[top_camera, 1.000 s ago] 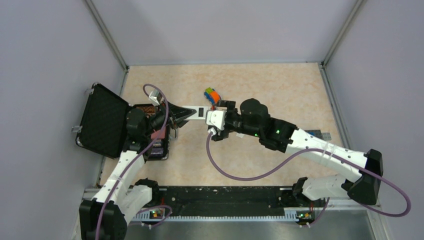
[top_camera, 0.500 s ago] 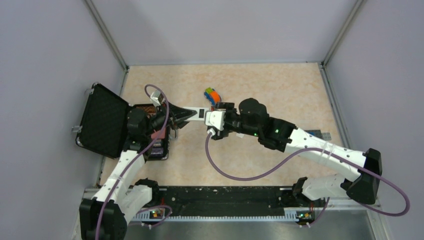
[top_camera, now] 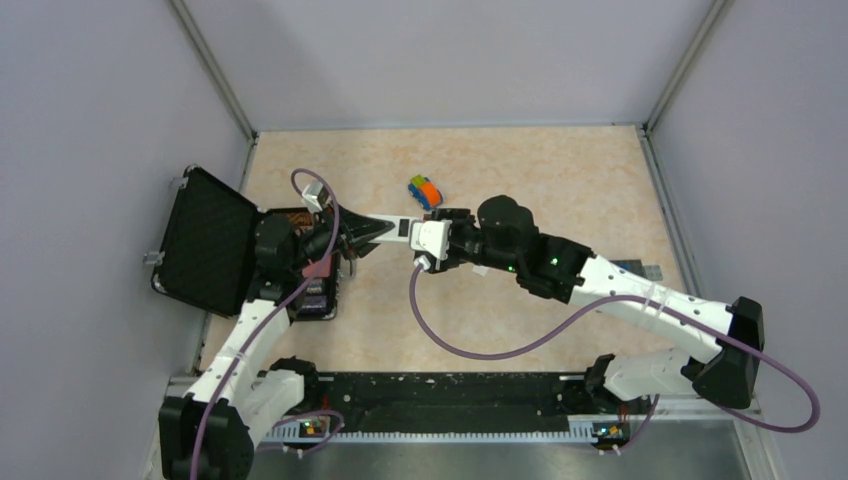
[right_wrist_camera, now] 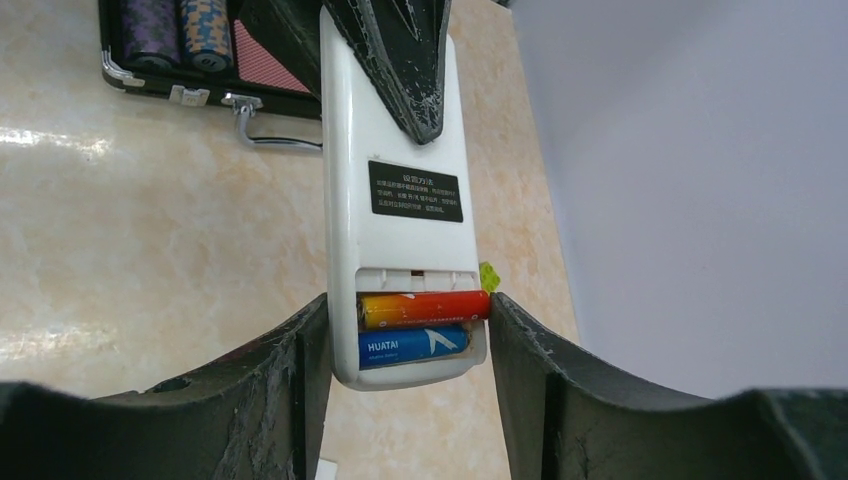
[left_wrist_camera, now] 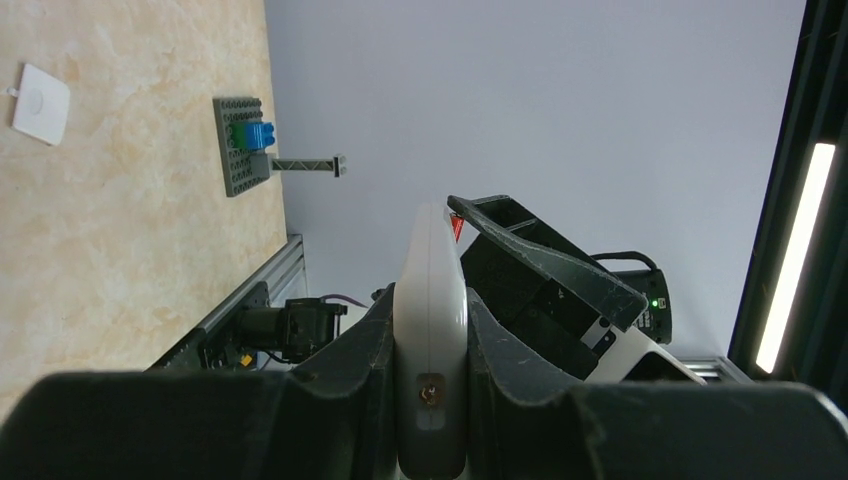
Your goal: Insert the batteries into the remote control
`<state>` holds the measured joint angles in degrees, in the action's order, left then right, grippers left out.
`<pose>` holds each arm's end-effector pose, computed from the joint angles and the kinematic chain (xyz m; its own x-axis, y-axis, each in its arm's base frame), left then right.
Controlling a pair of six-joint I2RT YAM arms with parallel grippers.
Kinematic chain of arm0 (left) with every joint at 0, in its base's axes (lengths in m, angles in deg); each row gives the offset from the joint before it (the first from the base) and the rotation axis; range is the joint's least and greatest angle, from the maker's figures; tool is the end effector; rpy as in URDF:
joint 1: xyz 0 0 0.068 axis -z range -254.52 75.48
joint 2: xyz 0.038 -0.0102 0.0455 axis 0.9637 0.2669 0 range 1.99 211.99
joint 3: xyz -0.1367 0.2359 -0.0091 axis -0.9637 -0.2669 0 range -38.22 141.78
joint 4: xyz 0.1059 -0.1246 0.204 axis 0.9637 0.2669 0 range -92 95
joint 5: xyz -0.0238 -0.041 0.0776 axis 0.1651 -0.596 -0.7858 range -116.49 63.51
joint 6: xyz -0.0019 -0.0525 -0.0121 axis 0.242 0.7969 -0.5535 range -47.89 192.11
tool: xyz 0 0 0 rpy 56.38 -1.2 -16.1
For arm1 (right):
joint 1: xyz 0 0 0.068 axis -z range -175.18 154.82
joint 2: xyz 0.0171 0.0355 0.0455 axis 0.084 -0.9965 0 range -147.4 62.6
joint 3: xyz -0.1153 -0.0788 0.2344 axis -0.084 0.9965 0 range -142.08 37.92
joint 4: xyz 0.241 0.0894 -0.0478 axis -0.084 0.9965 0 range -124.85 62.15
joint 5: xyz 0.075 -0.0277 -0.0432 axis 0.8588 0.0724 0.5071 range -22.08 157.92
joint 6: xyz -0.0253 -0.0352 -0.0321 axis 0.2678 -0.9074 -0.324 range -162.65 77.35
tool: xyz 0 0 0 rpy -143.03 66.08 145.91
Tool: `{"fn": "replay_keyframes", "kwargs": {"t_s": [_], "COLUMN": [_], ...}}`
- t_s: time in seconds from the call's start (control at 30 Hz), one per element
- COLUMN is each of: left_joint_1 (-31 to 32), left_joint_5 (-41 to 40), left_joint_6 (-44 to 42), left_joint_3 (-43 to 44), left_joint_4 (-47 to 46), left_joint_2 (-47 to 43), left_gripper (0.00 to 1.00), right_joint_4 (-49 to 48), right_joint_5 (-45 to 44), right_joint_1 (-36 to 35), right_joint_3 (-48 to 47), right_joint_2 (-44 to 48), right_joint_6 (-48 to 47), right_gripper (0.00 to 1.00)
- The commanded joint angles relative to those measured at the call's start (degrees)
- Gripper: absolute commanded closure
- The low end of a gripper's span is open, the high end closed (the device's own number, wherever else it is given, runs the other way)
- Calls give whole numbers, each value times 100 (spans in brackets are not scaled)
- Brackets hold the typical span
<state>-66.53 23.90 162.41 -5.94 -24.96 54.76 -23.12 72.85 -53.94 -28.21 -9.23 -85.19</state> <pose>0.2017 -0.0559 0.2983 -0.8509 -0.5245 -0.0277 0.0379 -0.0087 -0.9992 0.1487 0.2511 0.3669 0.4902 -0.4906 -0.7204 -0.7640 0.1560 -0.6261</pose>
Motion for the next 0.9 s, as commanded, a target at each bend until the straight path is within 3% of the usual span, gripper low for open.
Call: {"fn": "replay_keyframes", "kwargs": {"t_s": [0.0,0.33,0.87], "left_joint_1": [-3,1,1], "left_joint_5": [-186,-15,-374], "left_joint_6": [316,260,720], "left_joint_3": [331,796,1031], "left_joint_4": [-313,354,48], "left_joint_2": [-75,-38,124], "left_gripper": [100,100,100], "right_joint_4": [-38,-348,-137], "right_joint_5": [-51,32,246], "right_joint_1": [-74,-115,-220], "right_joint_3": [-9,506,939], "right_joint_2": [24,106,363], "right_joint_6": [-191,-770,-1502], "right_gripper": [46,45,47]}}
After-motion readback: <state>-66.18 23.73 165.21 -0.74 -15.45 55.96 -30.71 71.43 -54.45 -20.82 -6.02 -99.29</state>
